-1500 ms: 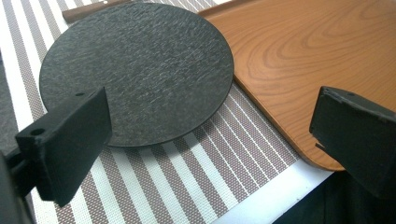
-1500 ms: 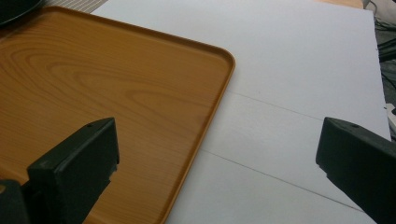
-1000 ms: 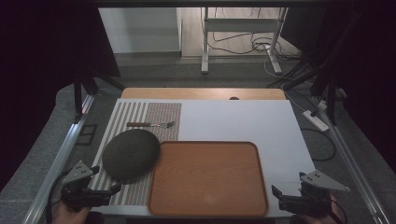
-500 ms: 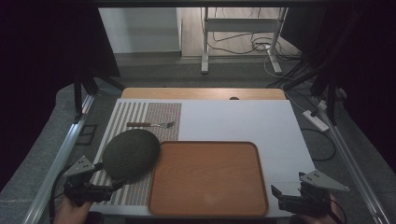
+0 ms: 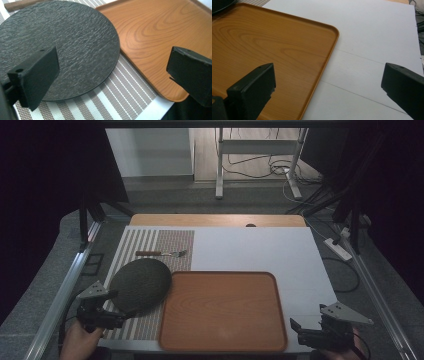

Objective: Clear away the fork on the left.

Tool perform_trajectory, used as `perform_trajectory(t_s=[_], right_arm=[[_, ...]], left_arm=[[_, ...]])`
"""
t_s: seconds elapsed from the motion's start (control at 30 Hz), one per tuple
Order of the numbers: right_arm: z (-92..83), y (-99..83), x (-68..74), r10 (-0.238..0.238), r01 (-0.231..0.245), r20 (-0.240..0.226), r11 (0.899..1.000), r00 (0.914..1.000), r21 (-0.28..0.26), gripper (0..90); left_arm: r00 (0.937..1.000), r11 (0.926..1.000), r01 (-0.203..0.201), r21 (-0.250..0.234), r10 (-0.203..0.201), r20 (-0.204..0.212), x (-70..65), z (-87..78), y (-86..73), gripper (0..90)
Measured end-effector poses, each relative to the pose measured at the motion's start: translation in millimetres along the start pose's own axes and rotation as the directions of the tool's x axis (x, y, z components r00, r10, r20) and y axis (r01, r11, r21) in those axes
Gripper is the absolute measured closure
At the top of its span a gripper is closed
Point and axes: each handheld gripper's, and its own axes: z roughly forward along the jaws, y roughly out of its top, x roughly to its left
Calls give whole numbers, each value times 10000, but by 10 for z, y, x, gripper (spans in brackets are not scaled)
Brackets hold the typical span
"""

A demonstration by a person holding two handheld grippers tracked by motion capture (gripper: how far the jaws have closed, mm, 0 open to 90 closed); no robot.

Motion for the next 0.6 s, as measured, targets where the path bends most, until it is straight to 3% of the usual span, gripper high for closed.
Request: perform_trajectory(t_s=[0.3,0.6], right_arm=[[1,3,7,-62,62,-80,10000,9999,0,0],[3,3,6,-70,70,-114,10000,9999,17,0]], left_arm=[[9993,9999,-131,-88,128,-358,72,58,80,0],[9998,9999,134,46,-134,-164,128,154,177,0]])
